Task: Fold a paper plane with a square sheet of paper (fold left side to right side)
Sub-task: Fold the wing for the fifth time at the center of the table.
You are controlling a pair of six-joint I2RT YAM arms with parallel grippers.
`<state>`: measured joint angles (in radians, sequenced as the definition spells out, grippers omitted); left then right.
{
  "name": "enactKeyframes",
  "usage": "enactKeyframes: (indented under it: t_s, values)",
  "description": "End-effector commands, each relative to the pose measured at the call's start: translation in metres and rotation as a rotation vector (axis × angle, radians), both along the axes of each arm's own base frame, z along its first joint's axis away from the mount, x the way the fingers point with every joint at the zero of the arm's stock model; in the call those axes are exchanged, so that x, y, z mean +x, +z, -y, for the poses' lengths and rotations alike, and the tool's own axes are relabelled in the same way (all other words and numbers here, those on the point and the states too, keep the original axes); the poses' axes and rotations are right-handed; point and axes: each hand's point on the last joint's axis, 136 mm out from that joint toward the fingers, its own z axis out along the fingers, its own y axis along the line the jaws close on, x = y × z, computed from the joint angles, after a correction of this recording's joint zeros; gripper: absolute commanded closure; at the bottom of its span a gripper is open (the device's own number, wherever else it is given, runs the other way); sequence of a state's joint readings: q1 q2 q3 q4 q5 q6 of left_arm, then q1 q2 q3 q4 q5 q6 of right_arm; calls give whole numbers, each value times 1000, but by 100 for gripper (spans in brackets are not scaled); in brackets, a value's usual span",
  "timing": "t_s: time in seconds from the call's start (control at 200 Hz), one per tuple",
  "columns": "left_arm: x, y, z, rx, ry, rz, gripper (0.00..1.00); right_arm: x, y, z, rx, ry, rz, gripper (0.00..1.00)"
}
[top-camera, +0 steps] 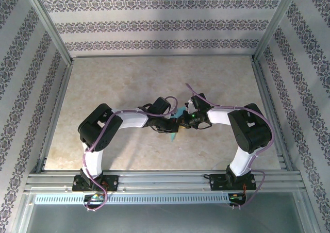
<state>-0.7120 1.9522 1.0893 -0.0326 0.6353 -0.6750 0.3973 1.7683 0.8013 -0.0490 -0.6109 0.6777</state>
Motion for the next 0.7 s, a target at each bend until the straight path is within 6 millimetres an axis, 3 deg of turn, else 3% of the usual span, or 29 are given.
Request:
enactKeyframes:
  t_s: [0.0, 0.13, 0.33, 0.695]
  values:
    - [12, -4, -1, 25, -4, 58, 100, -29, -47, 24, -176, -27, -130, 100]
    - [11, -13, -4, 51, -3, 54, 100, -29, -48, 24, -178, -26, -132, 100]
    - [-10, -27, -14, 67, -18, 5, 100, -29, -48, 25, -184, -23, -134, 100]
    - [-54, -17, -24, 71, -142, 27, 100, -27, -49, 24, -187, -17, -137, 100]
